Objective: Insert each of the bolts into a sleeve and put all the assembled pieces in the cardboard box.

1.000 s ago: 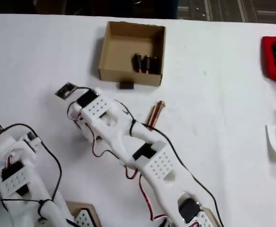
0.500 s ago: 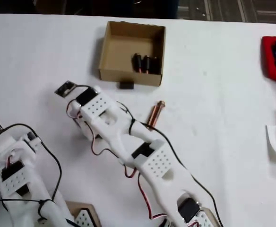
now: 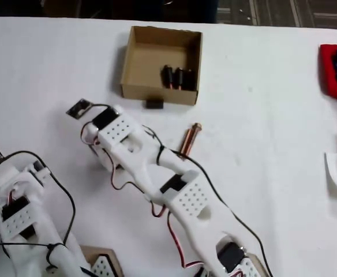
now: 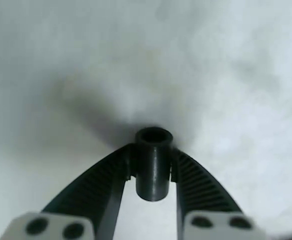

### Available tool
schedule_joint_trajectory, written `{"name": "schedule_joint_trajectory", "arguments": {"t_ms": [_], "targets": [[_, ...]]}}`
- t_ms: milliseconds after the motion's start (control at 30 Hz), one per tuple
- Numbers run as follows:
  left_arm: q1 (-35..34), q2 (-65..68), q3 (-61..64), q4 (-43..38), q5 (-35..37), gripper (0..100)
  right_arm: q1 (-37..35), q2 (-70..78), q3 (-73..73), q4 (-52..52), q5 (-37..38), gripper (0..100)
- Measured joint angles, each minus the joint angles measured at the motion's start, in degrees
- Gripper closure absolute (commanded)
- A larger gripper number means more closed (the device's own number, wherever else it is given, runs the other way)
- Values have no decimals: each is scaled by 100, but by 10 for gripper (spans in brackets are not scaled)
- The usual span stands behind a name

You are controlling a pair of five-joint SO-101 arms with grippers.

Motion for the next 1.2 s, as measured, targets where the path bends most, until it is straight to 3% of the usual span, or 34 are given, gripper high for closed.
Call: {"name": "schedule_joint_trajectory", "arguments": {"t_ms": [467, 833, 1200], "targets": [[0, 0, 0, 0, 0, 745, 176, 62, -158, 149, 0, 978], [0, 0, 0, 0, 0, 745, 985, 123, -809, 888, -9, 978], [0, 0, 0, 0, 0, 745, 993, -352, -791, 1275, -404, 978]]}}
